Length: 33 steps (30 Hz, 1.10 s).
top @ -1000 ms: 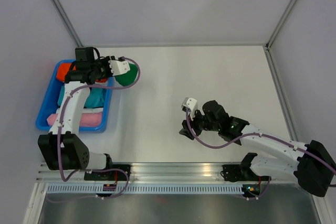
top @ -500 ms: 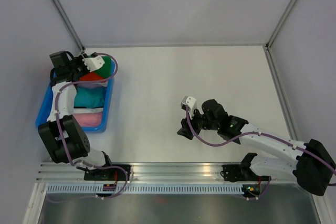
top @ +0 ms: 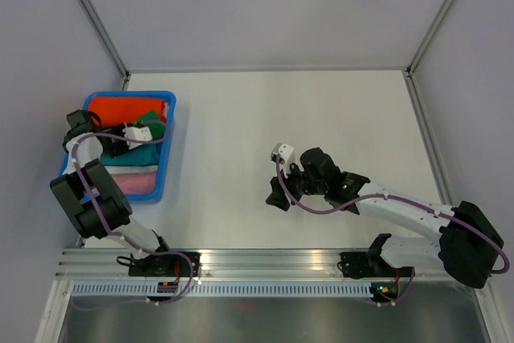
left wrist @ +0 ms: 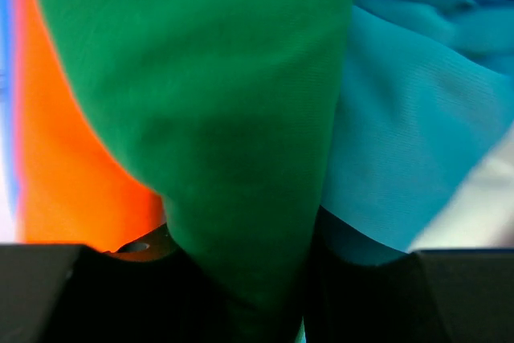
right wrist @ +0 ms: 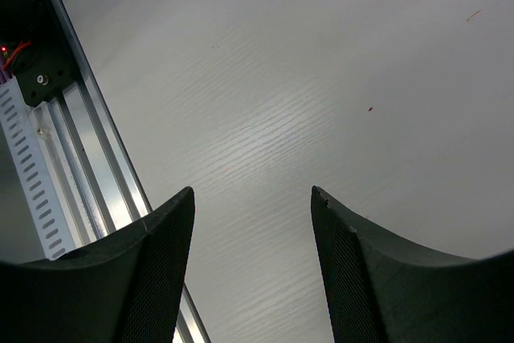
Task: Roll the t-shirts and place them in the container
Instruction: Place the rolled tshirt into the container
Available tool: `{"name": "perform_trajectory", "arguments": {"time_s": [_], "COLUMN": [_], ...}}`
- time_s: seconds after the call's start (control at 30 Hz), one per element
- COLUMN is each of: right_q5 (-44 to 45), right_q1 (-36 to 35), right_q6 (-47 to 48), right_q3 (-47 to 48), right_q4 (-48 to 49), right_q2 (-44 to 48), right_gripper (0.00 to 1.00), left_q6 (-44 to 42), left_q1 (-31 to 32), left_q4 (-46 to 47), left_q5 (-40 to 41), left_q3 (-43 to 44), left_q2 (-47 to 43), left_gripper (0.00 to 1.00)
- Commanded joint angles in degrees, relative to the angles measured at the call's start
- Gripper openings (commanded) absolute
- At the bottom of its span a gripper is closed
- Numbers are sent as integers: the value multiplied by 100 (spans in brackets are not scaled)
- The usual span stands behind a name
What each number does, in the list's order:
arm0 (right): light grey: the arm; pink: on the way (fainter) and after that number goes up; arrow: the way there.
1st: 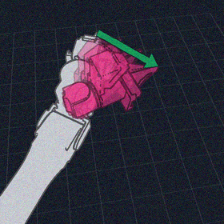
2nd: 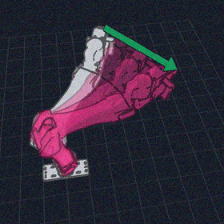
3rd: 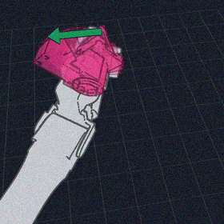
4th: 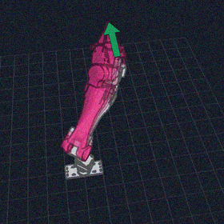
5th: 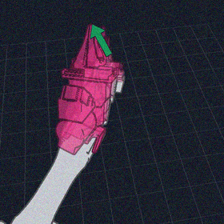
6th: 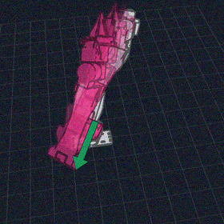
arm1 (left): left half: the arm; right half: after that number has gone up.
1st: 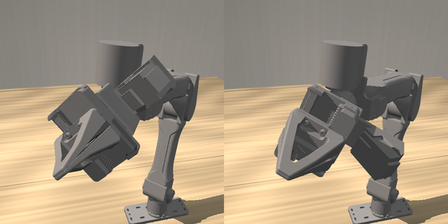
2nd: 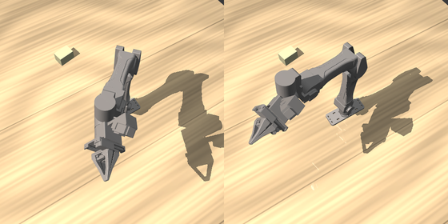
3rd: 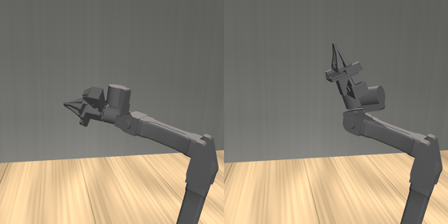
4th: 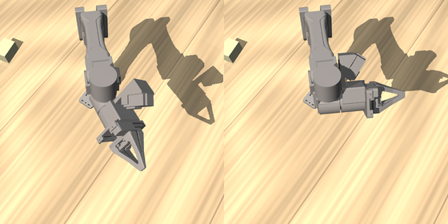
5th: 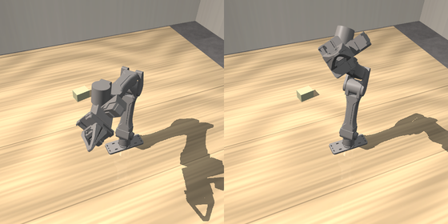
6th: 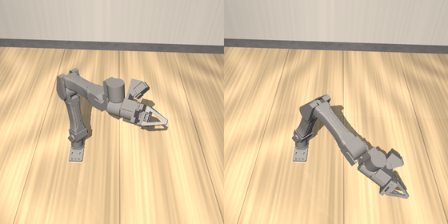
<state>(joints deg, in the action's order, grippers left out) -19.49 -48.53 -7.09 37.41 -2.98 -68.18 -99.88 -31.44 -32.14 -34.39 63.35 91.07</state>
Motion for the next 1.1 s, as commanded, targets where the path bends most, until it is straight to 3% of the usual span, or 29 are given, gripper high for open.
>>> {"name": "perform_trajectory", "arguments": {"time_s": [0.0, 0.3, 0.8, 1.07], "right_q5": [-47, -3, 24, 6], "right_q1": [-42, -183, -341, -402], "right_q6": [-134, -126, -38, -20], "right_q3": [320, 539, 794, 847], "right_q4": [246, 202, 52, 70], "right_q2": [-160, -538, -881, -977], "right_gripper": [66, 66, 66, 66], "left_q6": [-1507, -2694, -2579, -3766], "left_q1": [-169, -274, -635, -697], "left_q4": [-1495, -2472, -2411, -3096], "left_q5": [-130, 223, -867, 213], "left_q3": [362, 704, 1548, 1321], "left_q2": [306, 456, 420, 623], "left_gripper": [7, 8, 8, 8]}}
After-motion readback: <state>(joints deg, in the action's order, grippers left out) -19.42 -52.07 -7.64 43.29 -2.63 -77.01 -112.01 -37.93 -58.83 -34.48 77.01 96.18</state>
